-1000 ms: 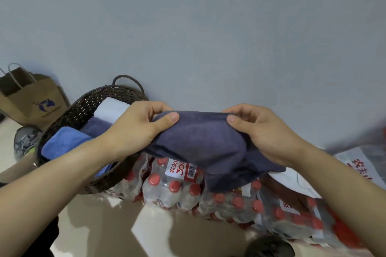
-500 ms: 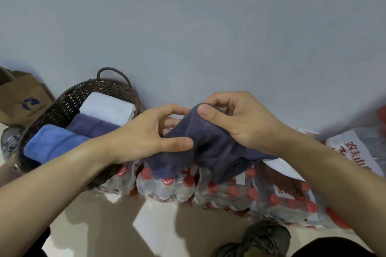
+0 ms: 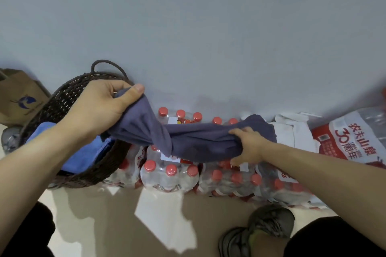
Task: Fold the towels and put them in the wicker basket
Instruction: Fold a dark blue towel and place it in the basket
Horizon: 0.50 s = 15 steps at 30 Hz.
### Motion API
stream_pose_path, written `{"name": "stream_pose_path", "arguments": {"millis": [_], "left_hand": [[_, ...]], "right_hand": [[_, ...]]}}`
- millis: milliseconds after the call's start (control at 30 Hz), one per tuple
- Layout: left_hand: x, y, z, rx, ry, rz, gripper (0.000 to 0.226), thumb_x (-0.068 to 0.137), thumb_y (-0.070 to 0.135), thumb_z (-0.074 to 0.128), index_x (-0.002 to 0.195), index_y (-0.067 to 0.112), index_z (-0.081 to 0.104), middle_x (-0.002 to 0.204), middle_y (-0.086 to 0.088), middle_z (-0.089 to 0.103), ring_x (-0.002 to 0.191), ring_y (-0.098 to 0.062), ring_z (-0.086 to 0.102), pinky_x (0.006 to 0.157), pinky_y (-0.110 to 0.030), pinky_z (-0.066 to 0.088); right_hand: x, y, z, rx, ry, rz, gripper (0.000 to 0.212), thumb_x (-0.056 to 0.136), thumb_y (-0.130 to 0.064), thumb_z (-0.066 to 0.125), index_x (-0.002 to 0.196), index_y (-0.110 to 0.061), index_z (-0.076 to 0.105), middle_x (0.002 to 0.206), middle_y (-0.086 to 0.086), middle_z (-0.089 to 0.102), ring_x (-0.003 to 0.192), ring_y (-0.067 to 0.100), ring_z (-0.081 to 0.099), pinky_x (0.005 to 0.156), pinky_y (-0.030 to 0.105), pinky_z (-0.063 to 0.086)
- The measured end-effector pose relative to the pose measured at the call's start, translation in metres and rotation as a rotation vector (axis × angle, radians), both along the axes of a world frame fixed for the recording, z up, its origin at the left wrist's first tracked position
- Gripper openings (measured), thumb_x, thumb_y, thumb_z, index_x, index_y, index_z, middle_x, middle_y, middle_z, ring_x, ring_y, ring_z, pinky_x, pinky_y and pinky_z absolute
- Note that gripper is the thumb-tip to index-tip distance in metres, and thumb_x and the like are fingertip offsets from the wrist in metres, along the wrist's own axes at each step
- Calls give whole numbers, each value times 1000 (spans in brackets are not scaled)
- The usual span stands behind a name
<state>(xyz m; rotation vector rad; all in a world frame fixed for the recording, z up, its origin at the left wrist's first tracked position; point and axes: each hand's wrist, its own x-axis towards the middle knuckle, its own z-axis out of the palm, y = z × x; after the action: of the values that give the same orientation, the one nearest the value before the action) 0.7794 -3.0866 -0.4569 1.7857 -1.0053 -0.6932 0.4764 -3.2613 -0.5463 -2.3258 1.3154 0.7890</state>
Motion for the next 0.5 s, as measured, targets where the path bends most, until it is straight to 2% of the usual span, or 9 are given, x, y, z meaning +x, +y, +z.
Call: {"name": "stream_pose_path", "arguments": {"millis": [67, 167, 233, 300, 367, 433, 500], "left_hand": [[0, 1, -5, 9, -90, -2, 33, 92, 36, 61, 74, 10, 68, 55, 4, 60, 46, -3, 49, 46, -15, 42], [-5, 1, -8, 26, -122, -56, 26, 93, 30, 63, 77, 11, 70, 63, -5, 66, 49, 0, 50, 45, -11, 41], [-9, 0, -8, 36, -145, -109, 26, 92, 30, 63, 76, 11, 70, 64, -6, 69, 52, 0, 52, 51, -11, 41], [-12, -1, -11, 66, -162, -154, 27, 91, 35, 63, 76, 12, 69, 64, -6, 69, 50, -1, 51, 51, -11, 40], [-15, 0, -18, 130, -193, -184, 26, 87, 42, 63, 82, 16, 65, 63, -5, 69, 55, -8, 58, 59, -18, 47], [-18, 2, -26, 189, -345, -238, 32, 82, 52, 64, 95, 24, 56, 67, 0, 68, 65, -9, 63, 70, -29, 51], [-23, 5, -33, 208, -468, -347, 56, 76, 68, 60, 116, 31, 45, 72, 7, 67, 68, -1, 60, 69, -26, 48]], "right_hand": [[-13, 3, -19, -49, 51, -5, 81, 78, -43, 75, 146, -27, 33, 139, 9, 36, 124, 33, 40, 103, 41, 43], [-13, 5, -27, -107, 38, 34, 43, 92, -29, 62, 132, -17, 52, 135, 7, 51, 121, 27, 51, 99, 31, 42], [-5, 7, -26, -80, 6, 39, 34, 95, -28, 58, 127, -14, 57, 127, 6, 60, 116, 26, 57, 95, 30, 45], [8, 10, -16, -18, -109, 8, 24, 95, -33, 59, 112, -16, 60, 100, 1, 65, 97, 24, 60, 81, 30, 45], [23, 16, -4, 80, -286, -70, 16, 95, -32, 61, 98, -17, 58, 78, -7, 56, 78, 16, 56, 74, 28, 41], [41, 23, 13, 245, -522, -190, 15, 95, -29, 61, 88, -17, 57, 67, -10, 52, 63, 7, 50, 68, 27, 41], [57, 31, 34, 421, -713, -248, 23, 97, -33, 60, 86, -13, 61, 65, -8, 57, 59, 5, 52, 61, 22, 42]]}}
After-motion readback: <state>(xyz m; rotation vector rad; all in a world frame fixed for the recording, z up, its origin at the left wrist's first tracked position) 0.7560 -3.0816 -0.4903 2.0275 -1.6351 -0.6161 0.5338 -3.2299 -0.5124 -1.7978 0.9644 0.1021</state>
